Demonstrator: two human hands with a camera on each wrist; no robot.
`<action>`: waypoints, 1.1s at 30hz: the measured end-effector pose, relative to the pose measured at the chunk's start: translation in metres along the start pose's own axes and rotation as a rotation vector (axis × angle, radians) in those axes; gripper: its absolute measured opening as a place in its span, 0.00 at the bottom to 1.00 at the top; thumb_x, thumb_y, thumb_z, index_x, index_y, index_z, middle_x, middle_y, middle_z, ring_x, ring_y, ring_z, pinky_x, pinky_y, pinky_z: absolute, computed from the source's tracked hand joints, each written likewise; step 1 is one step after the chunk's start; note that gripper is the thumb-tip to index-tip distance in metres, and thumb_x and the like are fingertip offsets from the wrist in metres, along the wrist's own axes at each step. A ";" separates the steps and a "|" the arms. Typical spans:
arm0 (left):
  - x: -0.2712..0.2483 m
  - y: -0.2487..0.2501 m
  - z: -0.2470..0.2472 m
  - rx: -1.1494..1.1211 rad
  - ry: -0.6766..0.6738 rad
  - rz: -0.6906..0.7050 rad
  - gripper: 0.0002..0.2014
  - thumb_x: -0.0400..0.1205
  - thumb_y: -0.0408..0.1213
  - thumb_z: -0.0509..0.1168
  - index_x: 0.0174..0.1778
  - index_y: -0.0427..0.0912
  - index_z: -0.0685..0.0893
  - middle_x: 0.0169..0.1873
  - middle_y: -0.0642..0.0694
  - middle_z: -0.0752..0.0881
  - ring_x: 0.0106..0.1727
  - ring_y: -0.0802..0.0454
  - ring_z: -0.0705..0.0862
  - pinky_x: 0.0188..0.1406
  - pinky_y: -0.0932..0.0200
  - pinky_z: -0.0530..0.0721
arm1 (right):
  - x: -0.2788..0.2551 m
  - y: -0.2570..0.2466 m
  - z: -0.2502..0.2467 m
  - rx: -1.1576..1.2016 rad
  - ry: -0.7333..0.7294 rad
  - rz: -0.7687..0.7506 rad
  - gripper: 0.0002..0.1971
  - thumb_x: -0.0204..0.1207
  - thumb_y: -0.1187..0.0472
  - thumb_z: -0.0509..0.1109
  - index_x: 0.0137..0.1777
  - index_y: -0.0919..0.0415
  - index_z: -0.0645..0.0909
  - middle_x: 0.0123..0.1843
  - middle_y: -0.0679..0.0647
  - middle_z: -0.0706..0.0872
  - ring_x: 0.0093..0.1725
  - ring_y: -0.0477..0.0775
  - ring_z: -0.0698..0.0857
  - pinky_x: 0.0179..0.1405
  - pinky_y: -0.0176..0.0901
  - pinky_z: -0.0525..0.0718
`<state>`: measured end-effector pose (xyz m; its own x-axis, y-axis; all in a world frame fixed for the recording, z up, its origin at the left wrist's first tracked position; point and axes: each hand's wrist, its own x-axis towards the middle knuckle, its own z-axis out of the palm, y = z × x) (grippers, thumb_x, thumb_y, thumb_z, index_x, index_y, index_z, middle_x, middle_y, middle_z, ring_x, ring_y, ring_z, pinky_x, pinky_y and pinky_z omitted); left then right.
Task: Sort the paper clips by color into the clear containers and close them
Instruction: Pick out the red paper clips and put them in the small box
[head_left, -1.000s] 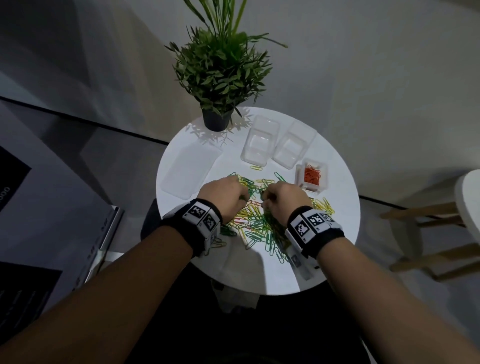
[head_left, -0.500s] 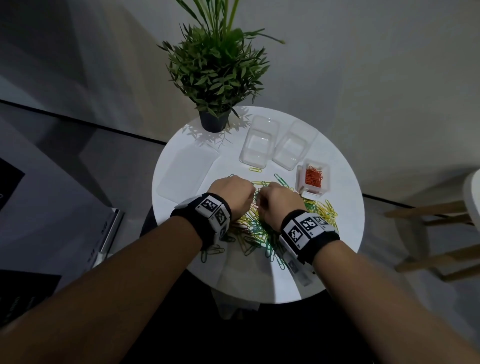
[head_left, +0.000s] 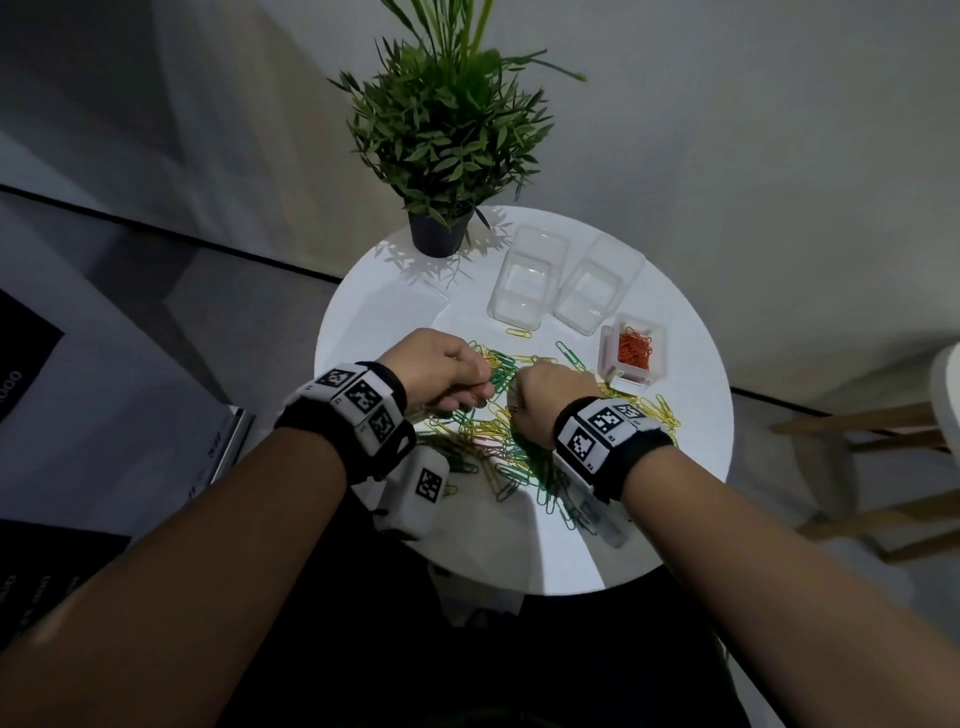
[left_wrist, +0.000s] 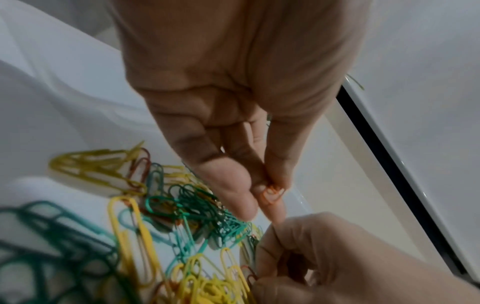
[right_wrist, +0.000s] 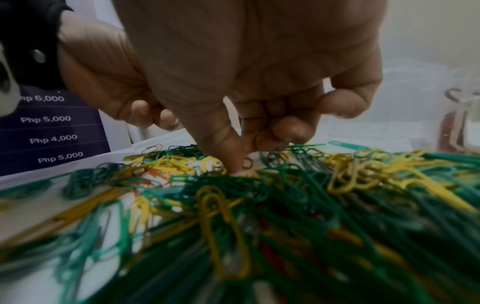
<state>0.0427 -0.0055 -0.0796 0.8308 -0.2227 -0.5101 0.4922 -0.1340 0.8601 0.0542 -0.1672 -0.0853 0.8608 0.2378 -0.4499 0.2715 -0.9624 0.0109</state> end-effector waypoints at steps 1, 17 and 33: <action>-0.003 -0.002 -0.001 -0.050 -0.011 -0.012 0.04 0.82 0.26 0.65 0.41 0.34 0.82 0.38 0.37 0.88 0.31 0.52 0.83 0.21 0.70 0.80 | -0.001 -0.001 0.001 -0.006 0.004 -0.006 0.09 0.75 0.56 0.66 0.53 0.54 0.81 0.57 0.55 0.81 0.57 0.62 0.82 0.57 0.55 0.77; -0.028 -0.027 -0.022 0.247 0.179 0.056 0.09 0.80 0.35 0.66 0.35 0.40 0.86 0.24 0.51 0.80 0.23 0.58 0.74 0.24 0.66 0.71 | -0.014 0.002 -0.013 0.655 0.090 0.046 0.10 0.76 0.69 0.61 0.37 0.59 0.78 0.35 0.52 0.80 0.41 0.54 0.78 0.35 0.39 0.73; -0.038 -0.026 -0.006 0.948 0.191 0.159 0.10 0.80 0.44 0.64 0.52 0.57 0.89 0.53 0.56 0.87 0.58 0.52 0.82 0.55 0.56 0.81 | -0.027 0.000 0.015 0.431 0.145 -0.042 0.03 0.72 0.53 0.75 0.38 0.50 0.87 0.33 0.42 0.87 0.41 0.47 0.85 0.46 0.40 0.83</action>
<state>0.0005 0.0122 -0.0824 0.9387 -0.1565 -0.3073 0.0271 -0.8549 0.5182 0.0242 -0.1760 -0.0863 0.9124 0.2647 -0.3121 0.1306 -0.9111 -0.3909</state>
